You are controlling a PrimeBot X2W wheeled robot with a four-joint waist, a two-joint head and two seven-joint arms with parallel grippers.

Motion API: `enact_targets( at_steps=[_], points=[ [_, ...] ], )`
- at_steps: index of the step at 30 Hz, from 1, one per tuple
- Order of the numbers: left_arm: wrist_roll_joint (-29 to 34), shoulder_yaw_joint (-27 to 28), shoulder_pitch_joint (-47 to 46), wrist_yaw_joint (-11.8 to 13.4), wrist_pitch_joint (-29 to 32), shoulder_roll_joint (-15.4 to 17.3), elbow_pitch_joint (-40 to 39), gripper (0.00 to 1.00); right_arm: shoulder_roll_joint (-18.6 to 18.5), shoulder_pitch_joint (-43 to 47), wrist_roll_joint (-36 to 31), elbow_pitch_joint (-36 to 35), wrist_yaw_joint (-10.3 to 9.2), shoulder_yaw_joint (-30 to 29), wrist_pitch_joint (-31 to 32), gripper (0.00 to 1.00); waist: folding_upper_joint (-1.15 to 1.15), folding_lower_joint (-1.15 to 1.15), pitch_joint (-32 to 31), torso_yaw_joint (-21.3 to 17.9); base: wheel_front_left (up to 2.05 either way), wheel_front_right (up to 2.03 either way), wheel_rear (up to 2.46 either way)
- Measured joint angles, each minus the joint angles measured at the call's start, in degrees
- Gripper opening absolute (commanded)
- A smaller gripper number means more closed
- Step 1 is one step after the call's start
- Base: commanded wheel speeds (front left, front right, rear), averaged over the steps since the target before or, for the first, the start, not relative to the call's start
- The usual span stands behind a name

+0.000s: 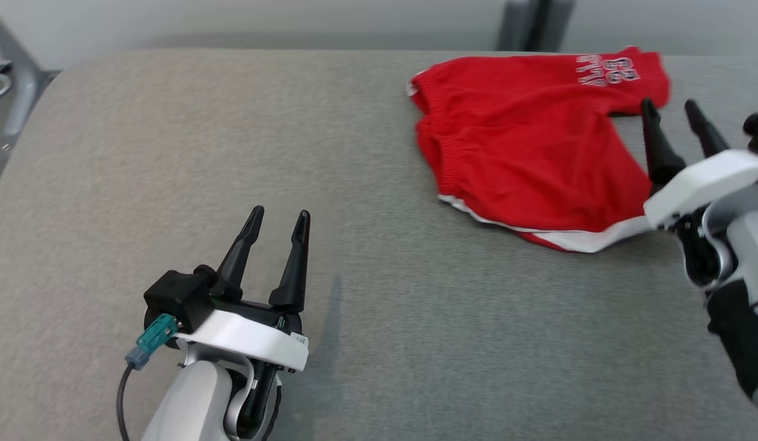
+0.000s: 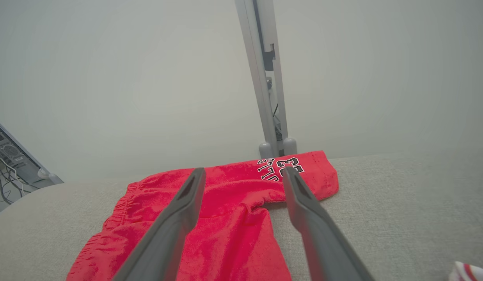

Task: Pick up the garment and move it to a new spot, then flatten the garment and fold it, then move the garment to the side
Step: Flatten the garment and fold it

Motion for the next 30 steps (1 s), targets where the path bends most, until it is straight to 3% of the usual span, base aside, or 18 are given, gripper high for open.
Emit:
enact_targets(
  at_steps=[8,17,30],
  points=[
    [-0.3,0.7,0.1,-0.1,0.0,0.0,2.3,1.00,-0.7,10.5,0.2,-9.1,-0.01,-5.3,-0.8,1.00,0.00,0.00,-1.6,-7.2,0.00,0.00,0.00],
    [-1.4,0.5,-3.5,1.0,0.0,0.0,10.2,1.00,5.7,20.1,-7.1,-18.4,-0.01,-13.8,-1.0,1.00,0.00,0.00,-0.7,-14.5,0.00,0.00,0.00],
    [0.0,-2.1,-14.8,1.8,0.4,0.3,26.0,1.00,11.1,23.2,-16.9,-26.1,-0.01,-20.3,2.0,1.00,0.00,0.00,3.4,-21.3,0.00,0.00,0.00]
  ],
)
